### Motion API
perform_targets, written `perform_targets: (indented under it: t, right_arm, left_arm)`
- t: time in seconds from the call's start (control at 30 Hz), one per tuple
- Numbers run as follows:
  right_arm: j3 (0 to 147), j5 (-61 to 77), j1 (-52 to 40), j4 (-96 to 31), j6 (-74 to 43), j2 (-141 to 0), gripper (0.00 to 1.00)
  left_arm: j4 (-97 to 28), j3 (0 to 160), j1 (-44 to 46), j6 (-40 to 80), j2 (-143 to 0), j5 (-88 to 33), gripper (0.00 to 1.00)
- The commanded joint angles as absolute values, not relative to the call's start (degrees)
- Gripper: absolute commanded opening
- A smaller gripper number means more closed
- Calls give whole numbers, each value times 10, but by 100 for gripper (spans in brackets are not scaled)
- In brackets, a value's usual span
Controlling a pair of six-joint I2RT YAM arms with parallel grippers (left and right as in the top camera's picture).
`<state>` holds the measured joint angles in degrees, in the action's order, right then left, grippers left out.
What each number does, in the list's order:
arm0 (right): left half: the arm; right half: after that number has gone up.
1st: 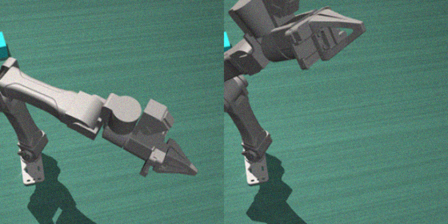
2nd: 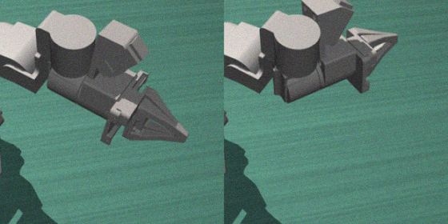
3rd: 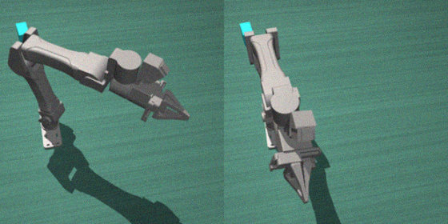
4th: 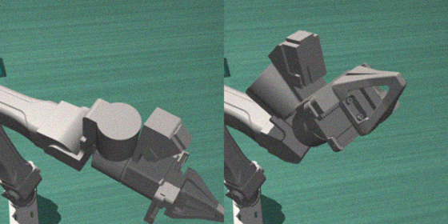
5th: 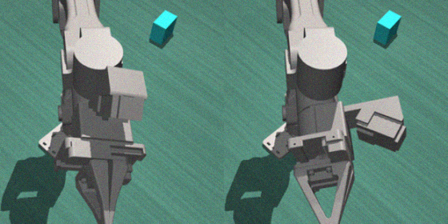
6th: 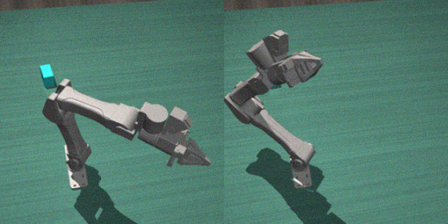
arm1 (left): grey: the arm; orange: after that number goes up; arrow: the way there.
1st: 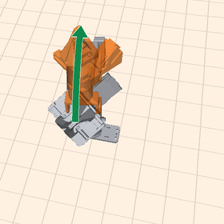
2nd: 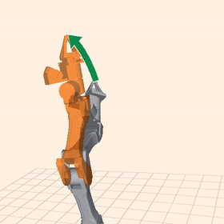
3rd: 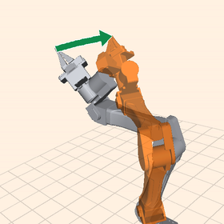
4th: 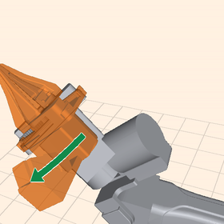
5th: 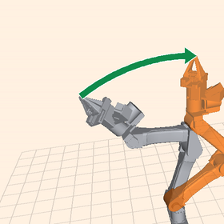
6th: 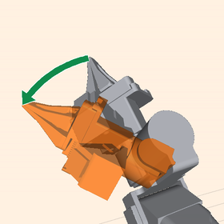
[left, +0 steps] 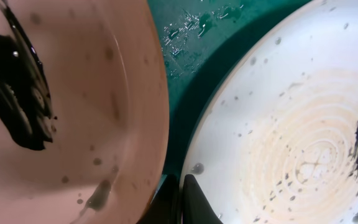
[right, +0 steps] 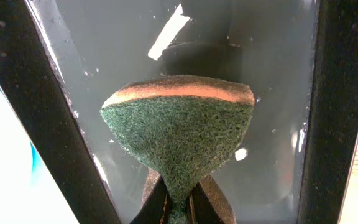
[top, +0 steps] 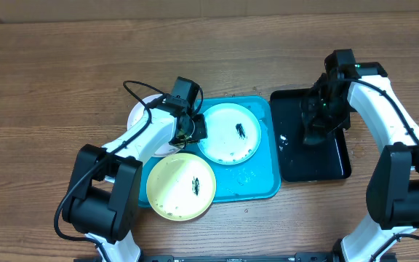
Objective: Clean dirty plates on tray and stack at the side
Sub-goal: 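Hold the light-blue plate rim with the left gripper and lift sponge, then scrub the light-blue plate with the sponge in the right gripper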
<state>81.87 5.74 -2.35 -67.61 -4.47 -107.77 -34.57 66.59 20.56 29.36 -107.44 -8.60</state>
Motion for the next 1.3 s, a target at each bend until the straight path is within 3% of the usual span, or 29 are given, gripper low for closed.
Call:
perform_targets:
  t: [0.0,0.5,0.87,1.1,1.27]
  right_arm:
    - [819,64,-26,-668,-43,-1074,4]
    - [822,82,-26,-667,-45,-1070,4]
    - [869,124,-30,-702,-43,-985,4]
    - [868,177,-94,-684,-44,-968,4]
    - [861,121,-172,-642,-81,-977,4]
  left_arm:
    - [-342,658,208,270,-1085,-106,4]
    - [-333,658,214,270,-1085,-122,4]
    - [-316,658,229,270,-1085,-114,4]
    - [-312,657,251,273,-1085,-78,4]
    - [-310,658,261,275,-1085,-74,4]
